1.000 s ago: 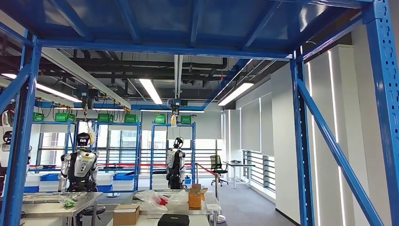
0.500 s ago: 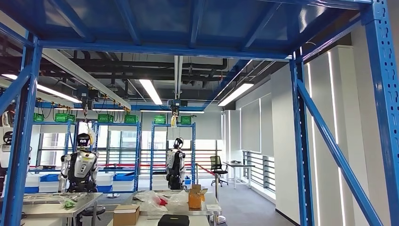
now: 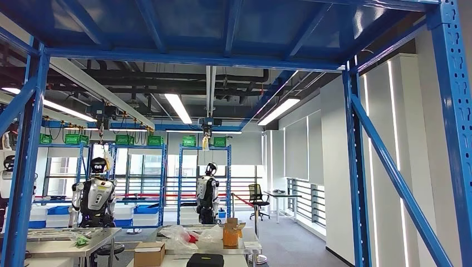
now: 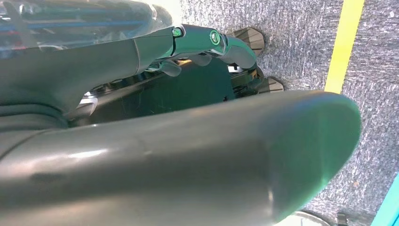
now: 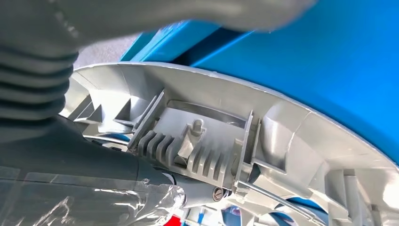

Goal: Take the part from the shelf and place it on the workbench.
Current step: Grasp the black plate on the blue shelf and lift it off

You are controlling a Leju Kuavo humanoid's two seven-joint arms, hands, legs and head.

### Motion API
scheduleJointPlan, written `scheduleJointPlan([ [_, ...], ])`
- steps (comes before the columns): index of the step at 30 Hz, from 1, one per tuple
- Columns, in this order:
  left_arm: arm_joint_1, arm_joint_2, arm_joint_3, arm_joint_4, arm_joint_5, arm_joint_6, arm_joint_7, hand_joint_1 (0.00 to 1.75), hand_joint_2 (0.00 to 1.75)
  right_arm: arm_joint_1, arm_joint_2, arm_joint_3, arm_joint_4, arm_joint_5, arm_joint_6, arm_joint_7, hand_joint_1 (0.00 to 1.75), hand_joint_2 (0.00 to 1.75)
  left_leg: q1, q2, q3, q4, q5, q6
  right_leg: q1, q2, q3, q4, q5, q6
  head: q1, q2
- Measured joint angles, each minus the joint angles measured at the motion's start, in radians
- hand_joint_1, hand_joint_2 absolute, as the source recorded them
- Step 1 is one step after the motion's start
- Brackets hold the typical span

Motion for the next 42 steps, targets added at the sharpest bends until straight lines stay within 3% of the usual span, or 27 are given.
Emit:
scheduleJointPlan([
  [13, 0.009, 0.0, 0.0, 0.0, 0.014, -0.001, -0.015, 0.0, 0.0, 0.001, 0.001, -0.017, -0.033, 0.092, -0.023, 0.0, 0.0, 1.75, 0.0, 0.0, 0.0, 0.0, 0.0, 0.0, 0.0, 0.0, 0.0, 0.0, 0.0, 0.0, 0.0, 0.0],
  [42, 0.007, -0.004, 0.0, 0.008, 0.009, -0.009, -0.013, 0.0, 0.0, -0.025, 0.002, -0.013, -0.059, 0.053, -0.024, 0.0, 0.0, 1.75, 0.0, 0.0, -0.001, 0.0, 0.0, 0.0, 0.0, 0.0, -0.001, 0.0, 0.0, 0.0, 0.0, 0.0],
])
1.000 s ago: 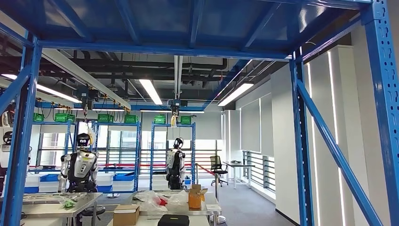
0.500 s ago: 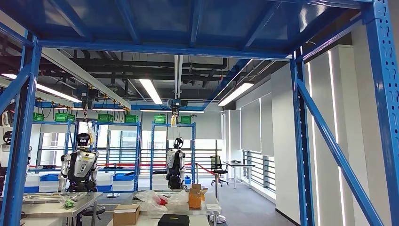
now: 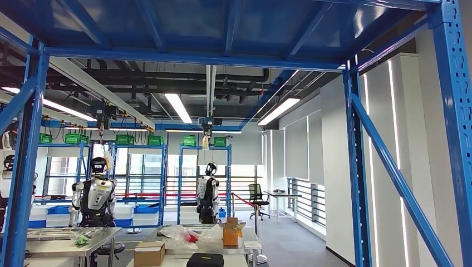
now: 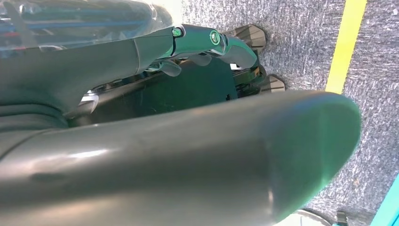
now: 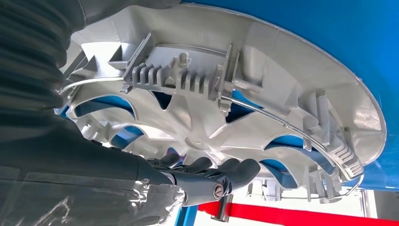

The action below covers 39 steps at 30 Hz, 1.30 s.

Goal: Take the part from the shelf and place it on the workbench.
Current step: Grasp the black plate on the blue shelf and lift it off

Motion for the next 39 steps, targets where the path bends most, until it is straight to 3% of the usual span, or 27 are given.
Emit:
scheduleJointPlan([
  [21, -0.004, 0.001, 0.0, 0.0, -0.021, 0.014, 0.036, 0.0, 0.0, -0.002, 0.008, -0.039, 0.032, -0.102, -0.006, 0.0, 0.01, 1.75, 0.0, 0.0, 0.001, 0.0, 0.0, 0.0, 0.0, 0.0, 0.0, 0.0, 0.0, 0.0, 0.0, 0.0],
  [22, -0.005, 0.001, 0.0, 0.0, -0.022, 0.016, 0.037, 0.0, 0.0, -0.002, 0.009, -0.041, 0.035, -0.109, -0.007, 0.0, 0.19, 1.75, 0.0, 0.0, 0.001, 0.0, 0.0, 0.0, 0.0, 0.0, 0.0, 0.0, 0.0, 0.0, 0.0, 0.0],
  [25, -0.006, 0.001, 0.0, 0.0, -0.025, 0.02, 0.038, 0.0, 0.0, -0.003, 0.011, -0.047, 0.041, -0.12, -0.008, 0.0, 1.43, 1.75, 0.0, 0.0, 0.001, 0.0, 0.0, 0.0, 0.0, 0.001, 0.001, 0.0, 0.0, 0.0, 0.0, 0.0],
  [26, -0.006, 0.001, 0.0, 0.0, -0.026, 0.021, 0.039, 0.0, 0.0, -0.002, 0.012, -0.049, 0.042, -0.123, -0.007, 0.0, 1.68, 1.75, 0.0, 0.0, 0.001, 0.0, 0.0, 0.0, 0.0, 0.001, 0.001, 0.0, 0.0, 0.0, 0.0, 0.0],
  [39, -0.015, 0.001, 0.0, -0.001, -0.027, 0.027, 0.04, 0.0, 0.0, 0.005, 0.021, -0.064, 0.059, -0.123, 0.01, 0.0, 1.75, 1.75, 0.0, 0.003, 0.002, 0.0, 0.002, 0.001, 0.0, 0.004, 0.002, -0.002, 0.006, 0.002, 0.0, 0.0],
])
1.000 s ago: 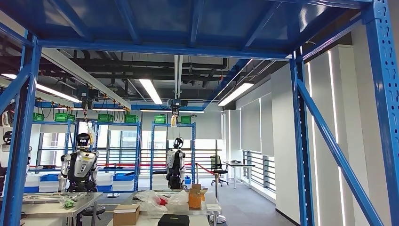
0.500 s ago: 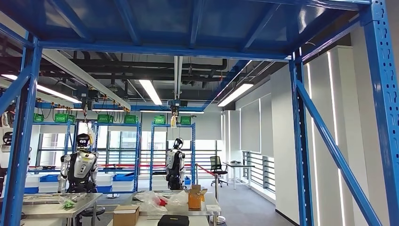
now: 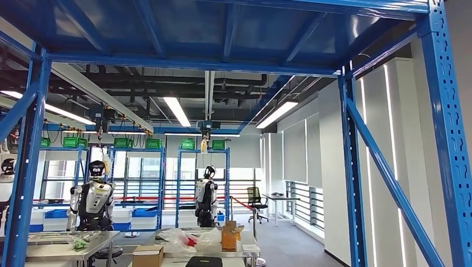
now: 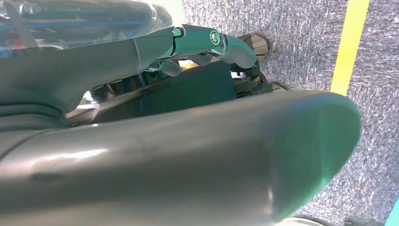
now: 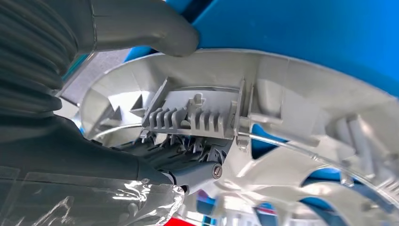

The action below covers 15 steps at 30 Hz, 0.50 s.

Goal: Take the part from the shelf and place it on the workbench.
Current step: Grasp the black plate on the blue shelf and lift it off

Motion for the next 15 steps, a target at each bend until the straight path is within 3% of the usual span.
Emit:
scheduleJointPlan([
  [15, 0.0, 0.0, 0.0, 0.0, 0.001, 0.004, -0.002, 0.0, 0.0, -0.005, 0.003, -0.013, 0.009, 0.018, -0.01, 0.0, 1.75, 1.75, 0.001, 0.0, -0.002, -0.001, 0.001, 0.0, 0.001, -0.001, -0.002, 0.0, -0.001, 0.0, 0.0, 0.0],
])
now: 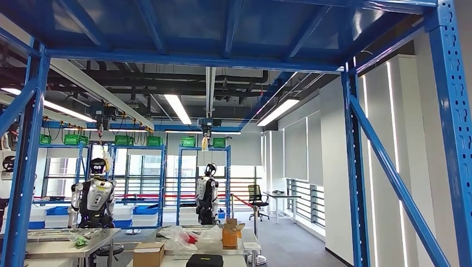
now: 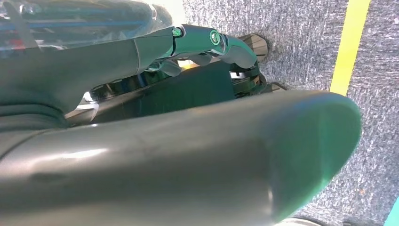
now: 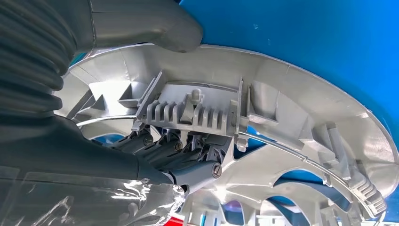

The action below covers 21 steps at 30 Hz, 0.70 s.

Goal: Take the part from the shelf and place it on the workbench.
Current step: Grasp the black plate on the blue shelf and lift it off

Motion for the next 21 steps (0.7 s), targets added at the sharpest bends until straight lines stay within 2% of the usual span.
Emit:
scheduleJointPlan([
  [5, 0.006, 0.0, 0.0, 0.0, 0.008, 0.003, -0.013, 0.0, 0.0, 0.01, 0.0, 0.004, -0.006, 0.002, -0.058, -0.001, 1.75, 1.75, 0.0, 0.0, -0.001, 0.0, 0.0, 0.0, 0.0, -0.001, 0.0, 0.0, 0.0, 0.0, 0.0, 0.0],
  [11, 0.021, 0.001, 0.0, 0.0, 0.034, 0.006, -0.041, 0.0, 0.0, 0.037, 0.001, 0.026, -0.086, -0.083, -0.256, -0.032, 1.75, 1.75, 0.0, -0.001, -0.002, -0.001, 0.0, 0.0, 0.0, -0.001, -0.002, 0.0, 0.0, 0.0, 0.0, 0.0],
  [16, 0.025, 0.0, 0.0, 0.0, 0.045, 0.0, -0.075, 0.0, 0.0, 0.072, 0.006, 0.043, -0.23, -0.196, -0.434, -0.178, 1.75, 1.75, 0.0, -0.001, -0.004, -0.002, 0.0, 0.0, 0.0, -0.001, -0.005, 0.0, 0.0, -0.001, 0.0, 0.0],
  [21, 0.025, -0.002, 0.0, 0.0, 0.038, -0.001, -0.108, 0.0, 0.0, 0.093, 0.008, 0.064, -0.4, -0.203, -0.501, -0.258, 1.75, 1.75, 0.0, -0.001, -0.005, -0.002, 0.0, -0.001, 0.0, -0.003, -0.006, 0.0, -0.001, -0.001, 0.001, 0.0],
])
